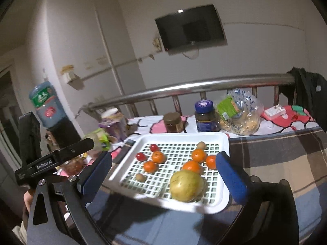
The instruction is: Organize fruits
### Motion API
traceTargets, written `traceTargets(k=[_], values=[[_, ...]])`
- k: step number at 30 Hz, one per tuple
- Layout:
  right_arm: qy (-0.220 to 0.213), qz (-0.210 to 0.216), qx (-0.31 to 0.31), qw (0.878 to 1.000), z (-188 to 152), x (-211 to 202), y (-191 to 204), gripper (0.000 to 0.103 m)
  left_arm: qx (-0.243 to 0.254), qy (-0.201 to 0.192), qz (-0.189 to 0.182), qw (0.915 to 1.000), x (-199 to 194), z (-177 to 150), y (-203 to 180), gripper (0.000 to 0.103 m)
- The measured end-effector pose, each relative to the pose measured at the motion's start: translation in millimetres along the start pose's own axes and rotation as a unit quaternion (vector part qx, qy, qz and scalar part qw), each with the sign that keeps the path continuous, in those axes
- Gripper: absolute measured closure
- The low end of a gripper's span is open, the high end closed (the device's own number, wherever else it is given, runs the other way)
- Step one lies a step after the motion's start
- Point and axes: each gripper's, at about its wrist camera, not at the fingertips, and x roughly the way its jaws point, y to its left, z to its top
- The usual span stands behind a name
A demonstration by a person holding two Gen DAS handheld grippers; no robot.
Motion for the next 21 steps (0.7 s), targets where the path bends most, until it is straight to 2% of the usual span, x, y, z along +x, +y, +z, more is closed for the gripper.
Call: traceTargets(k=[5, 10, 14, 21], values=[[-0.026, -0.013, -0.033, 0.999, -18, -33, 15, 0.000, 0.028, -0.010, 0.001, 0.9996, -27, -17, -10, 0.000], [-0.029, -0.027, -0.051, 0.998, -39, -49, 23, 0.000, 0.059, 0.002, 0.005, 0.9982, -38, -39, -18, 0.000], [-0.023, -0.039, -0.060, 0.997, -58, -52, 27, 0.000, 0.077, 0.026, 0.013, 0.9966, -37, -58, -17, 0.000], [0.012, -0.062, -0.066, 0.996, -93, -39, 30, 0.000, 0.090, 0.066, 0.032, 0.9932, -28, -91, -11, 0.000]])
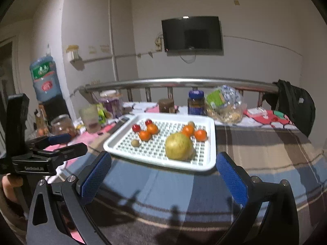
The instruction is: Organize fruits
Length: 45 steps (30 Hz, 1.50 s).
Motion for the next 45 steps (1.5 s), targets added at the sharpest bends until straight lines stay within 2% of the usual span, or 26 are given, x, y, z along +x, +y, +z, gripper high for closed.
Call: traceTargets(k=[11, 19, 34, 45], values=[[0.056, -0.021, 0.001, 0.998, -41, 31, 6, 0.000, 0.013, 0.061, 0.016, 0.9979, 31, -36, -3, 0.000], [0.098, -0.030, 0.018, 0.995, -59, 53, 1, 0.000, 0.023, 0.092, 0.031, 0.9951, 47, -47, -6, 0.000], [0.154, -0.042, 0.029, 0.987, -76, 80, -1, 0.000, 0.029, 0.124, 0.049, 0.9907, 66, -55, -4, 0.000], [0.172, -0.043, 0.032, 0.984, -79, 87, -4, 0.000, 0.037, 0.133, 0.057, 0.9887, 73, -56, -5, 0.000]])
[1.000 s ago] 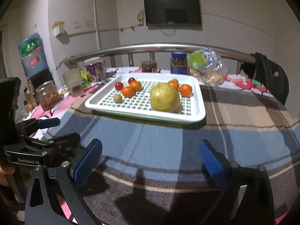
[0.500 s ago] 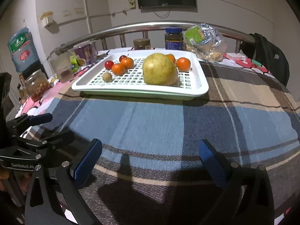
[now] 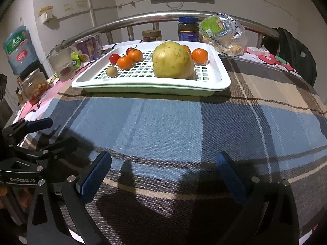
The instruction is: Organize fruits
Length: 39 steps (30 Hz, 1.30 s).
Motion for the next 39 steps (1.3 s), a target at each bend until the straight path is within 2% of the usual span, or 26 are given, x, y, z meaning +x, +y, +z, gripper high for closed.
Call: traceTargets(k=[12, 21, 39], values=[[0.043, -0.023, 0.002, 0.999, -1, 16, -2, 0.000, -0.001, 0.025, 0.006, 0.9997, 14, -1, 2, 0.000], [0.051, -0.047, -0.004, 0.998, -1, 19, 0, 0.000, 0.000, 0.032, 0.013, 0.9994, 18, -1, 2, 0.000], [0.053, -0.053, -0.001, 0.997, 14, 32, -5, 0.000, -0.011, 0.035, 0.026, 0.9990, 32, 14, 8, 0.000]])
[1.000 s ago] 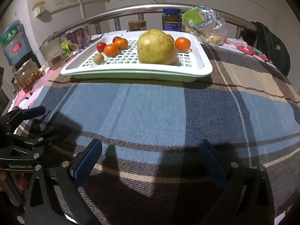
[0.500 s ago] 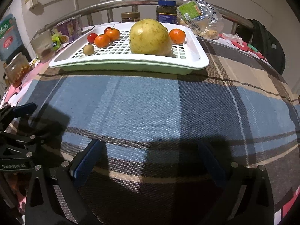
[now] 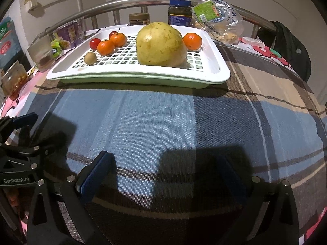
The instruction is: Organize fruits
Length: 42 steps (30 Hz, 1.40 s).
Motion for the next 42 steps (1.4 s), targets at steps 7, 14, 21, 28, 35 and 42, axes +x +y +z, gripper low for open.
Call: traceTargets(k=[7, 14, 21, 28, 35, 42], values=[[0.000, -0.003, 0.006, 1.000, 6.1, 4.0, -0.3, 0.000, -0.002, 0.000, 0.002, 1.0000, 3.3, 4.6, 0.4, 0.000], [0.001, -0.002, 0.005, 1.000, 7.6, 4.9, -1.4, 0.000, 0.002, 0.000, -0.002, 1.0000, 4.6, 6.4, 2.0, 0.000], [0.001, -0.002, 0.005, 1.000, 7.5, 5.0, -1.2, 0.000, 0.003, 0.000, -0.004, 1.0000, 4.2, 5.9, 2.2, 0.000], [0.001, -0.002, 0.005, 1.000, 7.4, 5.0, -1.2, 0.000, 0.003, 0.000, -0.004, 1.0000, 4.2, 5.9, 2.3, 0.000], [0.001, -0.002, 0.005, 1.000, 7.1, 5.1, -1.1, 0.000, 0.004, 0.000, -0.004, 1.0000, 4.2, 5.9, 2.3, 0.000], [0.001, -0.002, 0.005, 1.000, 7.1, 5.1, -1.1, 0.000, 0.004, 0.000, -0.004, 1.0000, 4.3, 5.9, 2.3, 0.000]])
